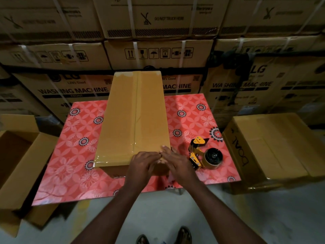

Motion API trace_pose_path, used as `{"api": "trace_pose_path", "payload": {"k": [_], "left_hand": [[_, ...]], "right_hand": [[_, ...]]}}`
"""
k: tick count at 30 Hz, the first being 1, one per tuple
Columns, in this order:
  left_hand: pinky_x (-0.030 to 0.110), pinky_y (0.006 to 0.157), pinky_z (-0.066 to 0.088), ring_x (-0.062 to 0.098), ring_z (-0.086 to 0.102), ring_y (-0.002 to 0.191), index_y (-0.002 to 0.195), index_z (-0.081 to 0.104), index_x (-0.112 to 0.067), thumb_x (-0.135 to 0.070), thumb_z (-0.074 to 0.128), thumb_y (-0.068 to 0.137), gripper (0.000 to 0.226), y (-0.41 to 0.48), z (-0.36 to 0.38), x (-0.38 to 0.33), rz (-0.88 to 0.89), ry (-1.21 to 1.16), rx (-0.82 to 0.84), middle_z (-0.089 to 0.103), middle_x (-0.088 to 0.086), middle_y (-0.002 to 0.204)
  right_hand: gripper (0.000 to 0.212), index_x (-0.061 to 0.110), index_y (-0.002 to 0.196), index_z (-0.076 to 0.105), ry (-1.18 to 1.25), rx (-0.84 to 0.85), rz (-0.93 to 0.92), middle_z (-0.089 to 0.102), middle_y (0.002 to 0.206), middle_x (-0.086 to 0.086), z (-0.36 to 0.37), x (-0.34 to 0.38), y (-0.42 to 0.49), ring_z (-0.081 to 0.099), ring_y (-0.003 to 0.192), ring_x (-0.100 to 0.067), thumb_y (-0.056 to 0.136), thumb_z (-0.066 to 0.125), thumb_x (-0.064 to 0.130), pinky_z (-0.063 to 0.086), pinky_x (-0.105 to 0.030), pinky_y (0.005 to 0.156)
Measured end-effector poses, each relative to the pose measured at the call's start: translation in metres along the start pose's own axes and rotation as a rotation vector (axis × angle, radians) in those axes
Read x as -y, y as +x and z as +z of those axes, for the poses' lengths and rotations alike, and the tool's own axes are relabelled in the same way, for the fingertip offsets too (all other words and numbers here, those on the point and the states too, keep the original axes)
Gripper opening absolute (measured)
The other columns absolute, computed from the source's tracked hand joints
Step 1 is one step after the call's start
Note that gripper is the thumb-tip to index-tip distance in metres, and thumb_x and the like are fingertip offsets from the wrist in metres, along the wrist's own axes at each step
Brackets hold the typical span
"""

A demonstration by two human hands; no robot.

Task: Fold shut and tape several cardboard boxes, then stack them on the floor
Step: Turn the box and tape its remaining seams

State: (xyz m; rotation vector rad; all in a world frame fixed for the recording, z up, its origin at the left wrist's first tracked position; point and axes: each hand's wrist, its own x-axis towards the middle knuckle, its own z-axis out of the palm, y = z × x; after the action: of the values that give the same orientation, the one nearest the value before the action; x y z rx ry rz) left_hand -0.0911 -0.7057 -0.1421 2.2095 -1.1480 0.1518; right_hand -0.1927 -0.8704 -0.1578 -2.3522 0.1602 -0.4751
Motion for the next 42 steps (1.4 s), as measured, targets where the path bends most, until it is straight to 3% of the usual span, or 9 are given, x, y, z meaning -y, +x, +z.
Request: {"api": "trace_pose_path", "payload": {"k": [6,9,14,19,25,28,34,38,42], "left_hand": [[0.032,0.086,0.04,0.014,0.059,0.103,0.11,0.074,-0.024,-0.025,0.066,0.091,0.02,-0.001,0.006,0.007,0.053,-0.005,-0.001,0.071,-0.011,0.116],[0.028,0.089,0.034,0.015,0.059,0.107,0.114,0.071,-0.025,-0.016,0.076,0.087,0.029,-0.004,0.005,0.009,0.045,-0.013,0.035,0.068,-0.012,0.12],[0.037,0.09,0.045,0.014,0.06,0.107,0.112,0.072,-0.024,-0.02,0.072,0.087,0.026,-0.001,-0.003,0.004,0.036,-0.085,0.042,0.069,-0.012,0.118],[0.035,0.084,0.044,0.013,0.057,0.1,0.106,0.078,-0.024,-0.031,0.059,0.092,0.025,-0.01,-0.024,0.02,0.047,-0.004,-0.112,0.072,-0.011,0.111],[0.037,0.087,0.045,0.016,0.057,0.104,0.112,0.073,-0.023,-0.027,0.057,0.091,0.027,-0.015,-0.028,0.035,0.037,-0.066,-0.035,0.069,-0.01,0.114],[0.039,0.089,0.047,0.014,0.057,0.105,0.113,0.073,-0.023,-0.024,0.061,0.088,0.027,-0.014,-0.031,0.034,0.031,-0.104,-0.007,0.067,-0.012,0.114],[0.044,0.083,0.049,0.017,0.061,0.097,0.104,0.075,-0.021,-0.017,0.069,0.088,0.017,-0.018,-0.045,0.052,-0.012,-0.012,-0.086,0.071,-0.01,0.104],[0.044,0.084,0.048,0.017,0.061,0.096,0.101,0.075,-0.022,-0.033,0.061,0.093,0.02,-0.022,-0.052,0.063,-0.028,-0.045,-0.104,0.07,-0.011,0.103],[0.04,0.087,0.046,0.015,0.058,0.102,0.108,0.072,-0.024,-0.018,0.068,0.088,0.021,-0.018,-0.039,0.056,-0.002,-0.071,-0.056,0.067,-0.014,0.11]], "right_hand": [[0.039,0.014,0.133,0.066,-0.131,-0.076,-0.114,0.056,0.146,0.001,-0.001,-0.006,0.0,0.06,0.127,-0.037,0.099,0.048,0.021,0.056,-0.041,0.098],[0.044,0.017,0.14,0.061,-0.154,-0.041,-0.133,0.049,0.152,0.007,0.001,-0.015,-0.003,0.054,0.134,-0.034,0.096,0.056,0.021,0.055,-0.042,0.1],[0.046,0.019,0.141,0.059,-0.196,-0.037,-0.108,0.045,0.155,0.005,0.002,-0.006,0.0,0.034,0.149,-0.03,0.097,0.059,0.032,0.037,-0.045,0.115],[0.034,0.017,0.13,0.067,-0.304,-0.046,-0.243,0.062,0.14,-0.001,0.013,0.012,0.017,0.051,0.138,-0.023,0.099,0.058,0.024,0.033,-0.047,0.118],[0.036,0.017,0.127,0.07,-0.321,-0.084,-0.273,0.064,0.137,0.0,0.02,0.001,0.014,0.053,0.136,-0.018,0.091,0.072,0.018,0.017,-0.038,0.125],[0.041,0.018,0.131,0.067,-0.345,-0.07,-0.237,0.061,0.142,0.001,0.02,0.007,0.013,0.047,0.14,-0.017,0.091,0.069,0.023,0.023,-0.047,0.123],[0.037,0.014,0.123,0.072,-0.308,-0.082,-0.159,0.067,0.133,-0.005,0.04,0.044,0.037,0.059,0.13,-0.026,0.099,0.052,0.033,0.027,-0.056,0.119],[0.033,0.013,0.122,0.072,-0.411,-0.143,-0.328,0.068,0.133,-0.005,0.045,0.024,0.027,0.061,0.128,-0.024,0.101,0.053,0.03,0.04,-0.052,0.114],[0.035,0.011,0.125,0.071,-0.471,-0.155,-0.437,0.066,0.135,-0.006,0.026,0.005,0.025,0.06,0.128,-0.023,0.102,0.049,0.026,0.043,-0.048,0.112]]}}
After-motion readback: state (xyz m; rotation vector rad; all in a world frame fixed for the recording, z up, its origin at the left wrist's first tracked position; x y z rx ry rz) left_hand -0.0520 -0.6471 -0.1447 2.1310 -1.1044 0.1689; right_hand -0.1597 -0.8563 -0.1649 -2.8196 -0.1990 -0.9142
